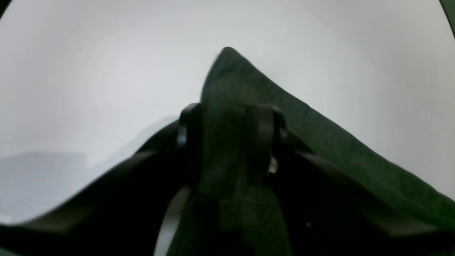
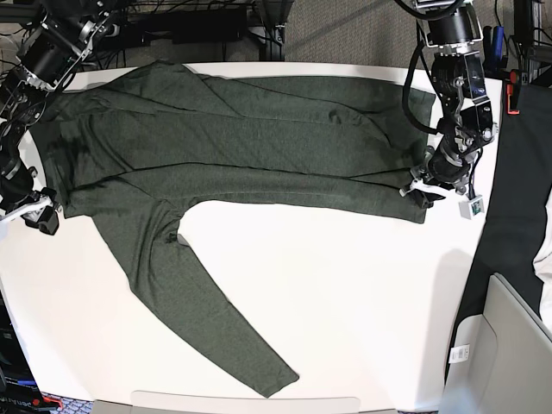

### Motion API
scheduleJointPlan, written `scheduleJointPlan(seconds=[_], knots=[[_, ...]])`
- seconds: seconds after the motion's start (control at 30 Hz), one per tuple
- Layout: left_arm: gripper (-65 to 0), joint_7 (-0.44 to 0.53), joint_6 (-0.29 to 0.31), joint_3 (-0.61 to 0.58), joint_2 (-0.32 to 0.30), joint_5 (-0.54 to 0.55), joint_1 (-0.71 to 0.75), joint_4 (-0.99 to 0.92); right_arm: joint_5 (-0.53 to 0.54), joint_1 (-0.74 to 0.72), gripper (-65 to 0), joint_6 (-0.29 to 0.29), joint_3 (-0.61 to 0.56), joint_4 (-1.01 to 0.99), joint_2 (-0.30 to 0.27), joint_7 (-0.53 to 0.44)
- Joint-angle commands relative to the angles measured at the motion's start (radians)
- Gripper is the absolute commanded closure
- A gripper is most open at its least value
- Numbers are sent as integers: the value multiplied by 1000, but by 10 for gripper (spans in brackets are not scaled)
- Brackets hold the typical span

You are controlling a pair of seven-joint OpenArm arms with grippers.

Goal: Fold the T-shirt properly
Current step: 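Move the right gripper to the sleeve and grasp it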

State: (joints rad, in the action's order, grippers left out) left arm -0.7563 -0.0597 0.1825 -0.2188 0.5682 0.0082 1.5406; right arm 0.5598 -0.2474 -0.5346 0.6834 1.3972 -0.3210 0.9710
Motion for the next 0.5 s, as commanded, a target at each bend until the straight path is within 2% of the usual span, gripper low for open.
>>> scheduleJointPlan(seconds=[0.0, 0.1, 0.2, 0.33, 0.47], knots=[[-207, 24, -10, 8, -12, 3, -15, 25, 19, -37, -247, -5, 2, 14, -23, -27], [-207, 33, -50, 10, -14, 3, -15, 48, -13, -76, -248, -5, -47, -14, -7, -50], [-207, 27, -55, 8, -12, 3, -17, 68, -96, -129, -249, -5, -124, -23, 6, -77], [-207, 27, -56, 8, -9, 5, -20, 79, -208, -214, -249, -5, -199, -26, 50, -100], [-207, 25, -53, 7, -9, 6, -20, 79, -321, -310, -249, -5, -242, -126, 76, -146]])
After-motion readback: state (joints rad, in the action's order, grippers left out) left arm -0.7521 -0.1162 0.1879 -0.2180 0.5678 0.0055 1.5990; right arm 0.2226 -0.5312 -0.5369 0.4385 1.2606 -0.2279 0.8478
